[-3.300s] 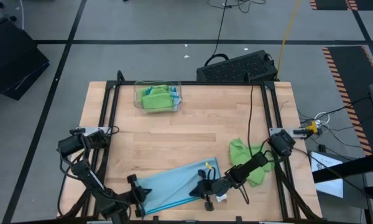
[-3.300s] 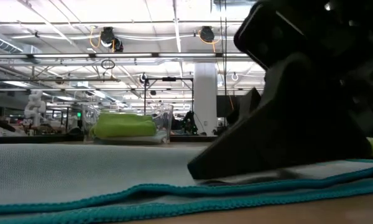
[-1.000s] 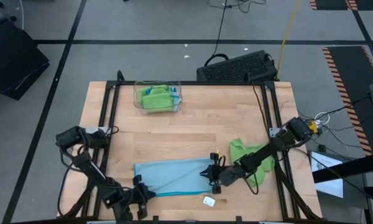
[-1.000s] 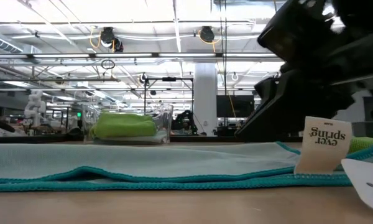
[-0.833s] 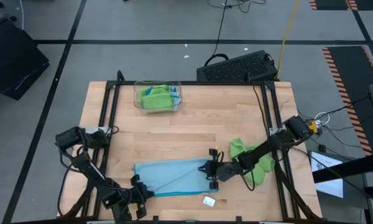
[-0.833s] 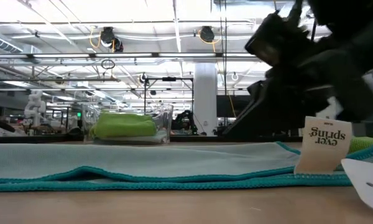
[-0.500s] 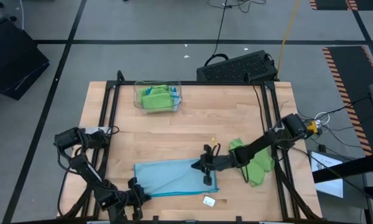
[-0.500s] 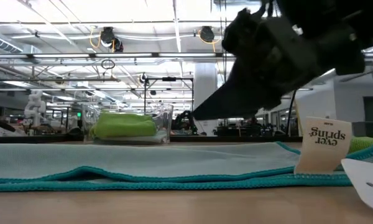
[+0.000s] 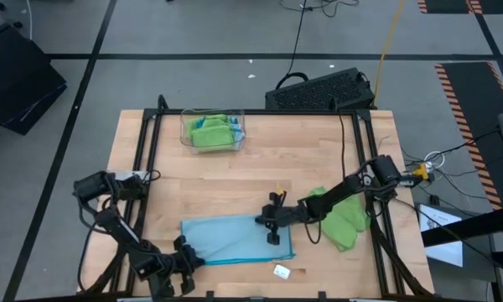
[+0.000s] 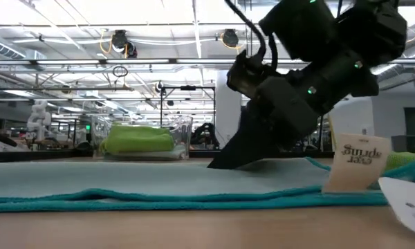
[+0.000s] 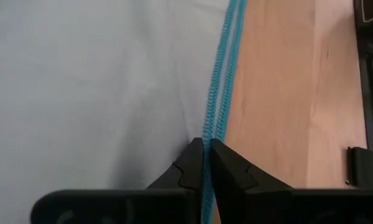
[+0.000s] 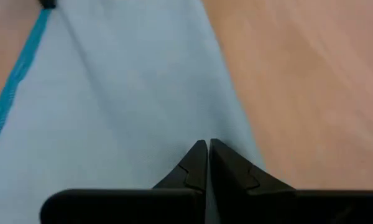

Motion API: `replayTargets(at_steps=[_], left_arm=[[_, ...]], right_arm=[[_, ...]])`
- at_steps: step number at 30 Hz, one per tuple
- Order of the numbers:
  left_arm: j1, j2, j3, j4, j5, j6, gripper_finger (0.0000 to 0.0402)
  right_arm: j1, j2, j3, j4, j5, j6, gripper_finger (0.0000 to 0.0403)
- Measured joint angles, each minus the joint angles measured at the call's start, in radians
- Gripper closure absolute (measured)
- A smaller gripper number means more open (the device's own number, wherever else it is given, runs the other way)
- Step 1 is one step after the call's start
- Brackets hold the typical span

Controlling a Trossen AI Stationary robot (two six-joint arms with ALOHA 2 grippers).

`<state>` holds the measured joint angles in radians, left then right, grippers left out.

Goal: Fold microfiber towels
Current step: Fold the blue microfiber cloth

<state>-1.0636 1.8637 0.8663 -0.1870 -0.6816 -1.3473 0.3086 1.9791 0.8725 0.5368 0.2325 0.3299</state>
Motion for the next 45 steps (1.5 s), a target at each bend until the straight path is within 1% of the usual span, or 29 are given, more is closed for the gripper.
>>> replayTargets(at_steps=[3,5,9,11,15,18,21,23,26,28,30,31,34,36,40,45], left_arm=[[-0.015,0.000,-0.006,0.005,-0.007,-0.026,0.0371],[-0.025,0.000,-0.007,0.028,-0.014,-0.015,0.0371],[-0.025,0.000,-0.008,0.086,0.003,0.075,0.0371],[-0.025,-0.003,0.000,0.087,0.014,0.107,0.0371],[-0.025,-0.034,0.003,0.076,0.015,0.154,0.0371],[-0.025,-0.075,0.003,0.044,-0.023,0.184,0.0371],[-0.025,-0.111,0.004,-0.024,-0.108,0.194,0.0371],[-0.021,-0.121,0.004,-0.103,-0.168,0.166,0.0371],[-0.001,-0.117,0.002,-0.270,-0.183,0.027,0.0371],[0.022,-0.112,-0.021,-0.338,-0.140,-0.103,0.0371],[0.045,-0.109,-0.063,-0.329,-0.067,-0.174,0.0371],[0.057,-0.109,-0.084,-0.305,-0.031,-0.185,0.0371],[0.092,-0.116,-0.135,-0.257,0.006,-0.186,0.0371],[0.116,-0.117,-0.157,-0.259,0.000,-0.184,0.0371],[0.176,-0.112,-0.169,-0.369,-0.073,-0.170,0.0371],[0.308,-0.110,-0.173,-0.547,-0.066,-0.179,0.0371]], right_arm=[[-0.022,-0.002,0.002,-0.037,0.000,0.008,0.0390],[-0.032,-0.002,0.002,-0.037,-0.001,0.007,0.0390],[-0.036,-0.004,0.001,-0.007,-0.003,0.001,0.0390],[-0.037,-0.016,-0.001,-0.012,-0.003,-0.005,0.0390],[-0.016,-0.074,-0.002,-0.021,-0.038,-0.002,0.0390],[0.034,-0.108,-0.001,-0.020,-0.052,0.000,0.0390],[0.093,-0.112,-0.001,-0.001,-0.052,0.015,0.0390],[0.131,-0.112,-0.001,0.000,-0.048,0.025,0.0390],[0.178,-0.102,-0.001,-0.021,-0.004,0.032,0.0390],[0.197,-0.102,-0.001,-0.056,0.040,0.036,0.0390],[0.205,-0.102,-0.001,-0.094,0.078,0.053,0.0390],[0.207,-0.102,-0.002,-0.111,0.081,0.062,0.0390],[0.216,-0.096,-0.011,-0.127,0.082,0.103,0.0390],[0.222,-0.090,-0.025,-0.137,0.079,0.123,0.0390],[0.228,-0.091,-0.036,-0.128,0.068,0.169,0.0390],[0.231,-0.091,-0.038,-0.119,-0.019,0.182,0.0390]])
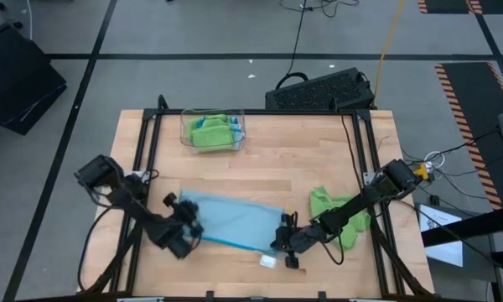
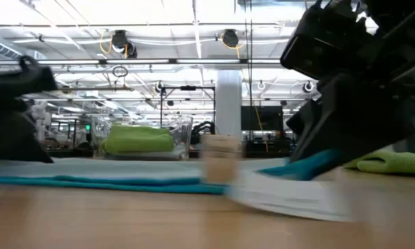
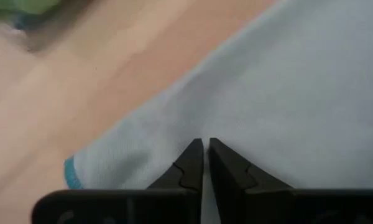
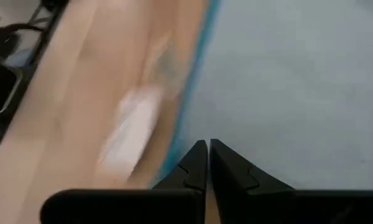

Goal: Fold microfiber towels
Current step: Fold the blue microfiber cloth

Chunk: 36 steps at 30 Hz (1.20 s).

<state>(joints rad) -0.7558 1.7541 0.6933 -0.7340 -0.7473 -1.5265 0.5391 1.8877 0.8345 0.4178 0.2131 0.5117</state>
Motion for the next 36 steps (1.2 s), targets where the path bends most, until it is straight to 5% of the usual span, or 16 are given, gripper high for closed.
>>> replayTargets(at_steps=[9,17,24,31,36], left_arm=[[0.110,-0.125,0.073,0.005,0.054,0.218,0.0371],[0.065,-0.173,0.263,0.179,-0.005,0.546,0.0371],[0.065,0.028,0.440,0.623,0.019,1.075,0.0370],[0.078,0.310,0.738,0.568,0.026,1.299,0.0360],[0.121,0.415,0.871,0.531,0.108,1.304,0.0299]], right_arm=[[0.000,-0.043,0.000,0.019,-0.058,-0.058,0.0390],[0.025,-0.183,0.000,-0.255,0.035,-0.025,0.0390],[0.074,-0.271,-0.044,-0.433,0.126,0.053,0.0390],[0.117,-0.354,-0.136,-0.443,0.128,0.134,0.0390],[0.126,-0.383,-0.177,-0.446,0.130,0.177,0.0390]])
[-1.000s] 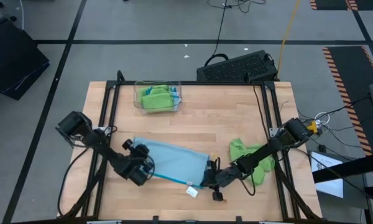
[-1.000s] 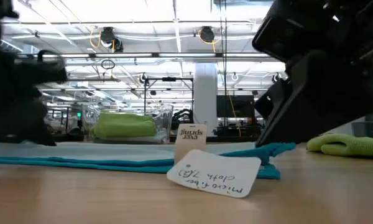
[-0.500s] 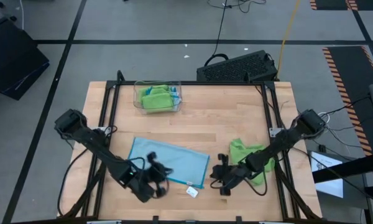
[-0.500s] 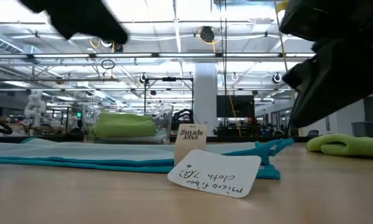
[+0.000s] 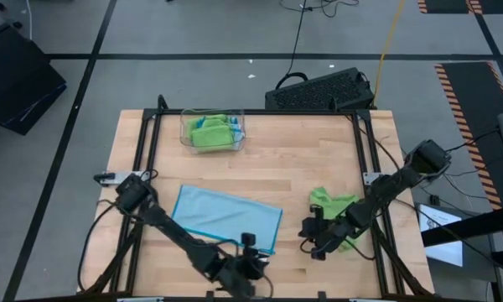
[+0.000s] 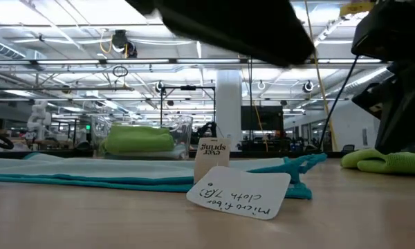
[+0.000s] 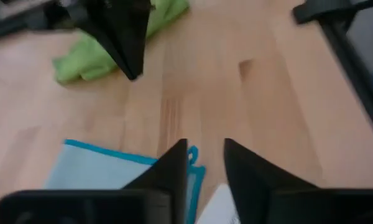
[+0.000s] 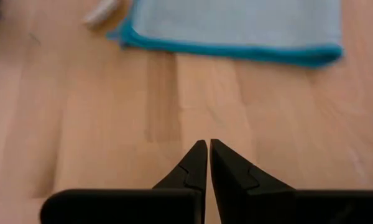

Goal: Fold microfiber towels
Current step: Fold the blue microfiber cloth

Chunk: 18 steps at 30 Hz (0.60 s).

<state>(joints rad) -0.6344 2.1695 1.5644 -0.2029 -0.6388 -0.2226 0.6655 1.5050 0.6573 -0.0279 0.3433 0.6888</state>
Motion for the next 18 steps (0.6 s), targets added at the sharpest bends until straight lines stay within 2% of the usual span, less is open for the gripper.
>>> replayTargets(at_steps=[5,8,13,18], left_arm=[[0.067,0.078,0.051,-0.012,0.112,-0.030,0.0224],[0.107,0.102,0.068,-0.010,0.188,-0.080,0.0197],[0.128,0.102,0.067,-0.065,0.232,-0.093,0.0188],[0.105,0.104,0.067,-0.063,0.275,-0.034,0.0188]], right_arm=[[0.005,-0.006,-0.009,0.009,-0.002,0.006,0.0390],[0.006,-0.008,-0.009,0.000,-0.003,0.005,0.0390],[0.011,-0.012,-0.009,-0.002,-0.003,-0.004,0.0390],[0.011,-0.012,-0.009,0.006,-0.003,-0.016,0.0390]])
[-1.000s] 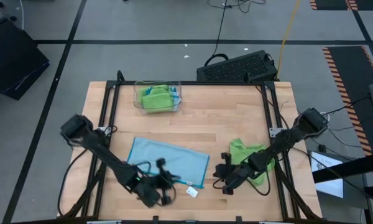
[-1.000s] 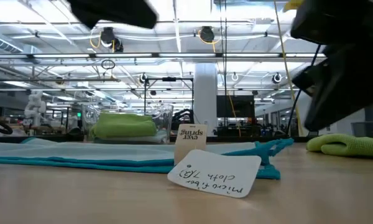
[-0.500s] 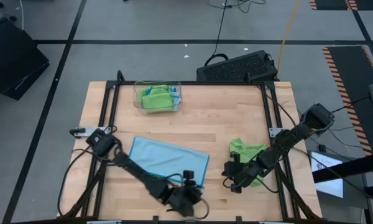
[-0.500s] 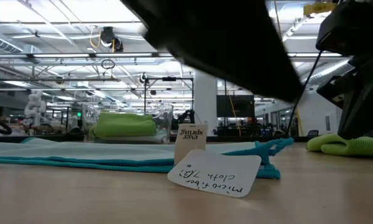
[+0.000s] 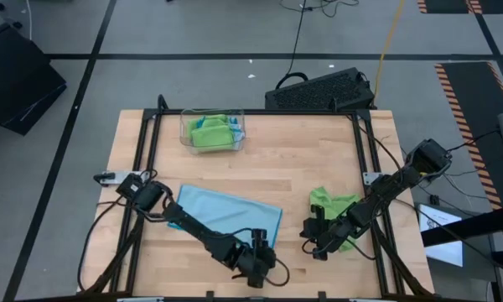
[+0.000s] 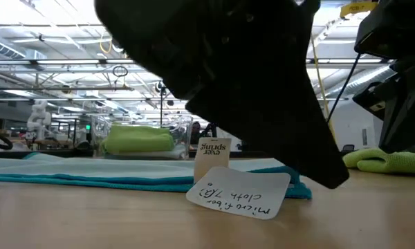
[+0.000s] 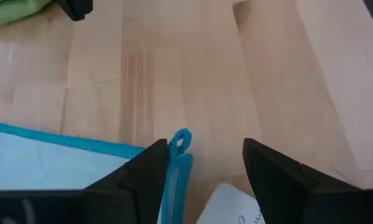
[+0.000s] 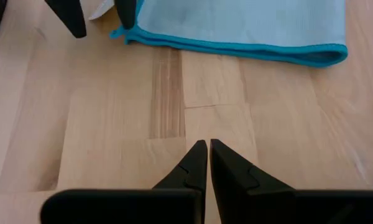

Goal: Fold microfiber towels
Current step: Fold the blue microfiber cloth

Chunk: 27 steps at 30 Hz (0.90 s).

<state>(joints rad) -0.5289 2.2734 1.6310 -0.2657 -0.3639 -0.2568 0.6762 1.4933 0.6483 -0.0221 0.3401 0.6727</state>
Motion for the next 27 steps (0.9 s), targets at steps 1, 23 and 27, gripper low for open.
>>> replayTargets(at_steps=[1,23,27], left_arm=[[0.001,0.006,0.000,0.002,0.000,0.001,0.0188],[0.055,0.009,0.001,-0.097,0.075,-0.019,0.0390],[0.032,0.004,0.000,-0.099,0.076,0.015,0.0394]], right_arm=[[0.000,0.000,0.000,-0.001,0.000,0.000,0.0390],[0.000,0.000,0.000,0.003,0.055,-0.011,0.0390],[-0.001,0.009,0.001,0.049,0.184,-0.053,0.0389]])
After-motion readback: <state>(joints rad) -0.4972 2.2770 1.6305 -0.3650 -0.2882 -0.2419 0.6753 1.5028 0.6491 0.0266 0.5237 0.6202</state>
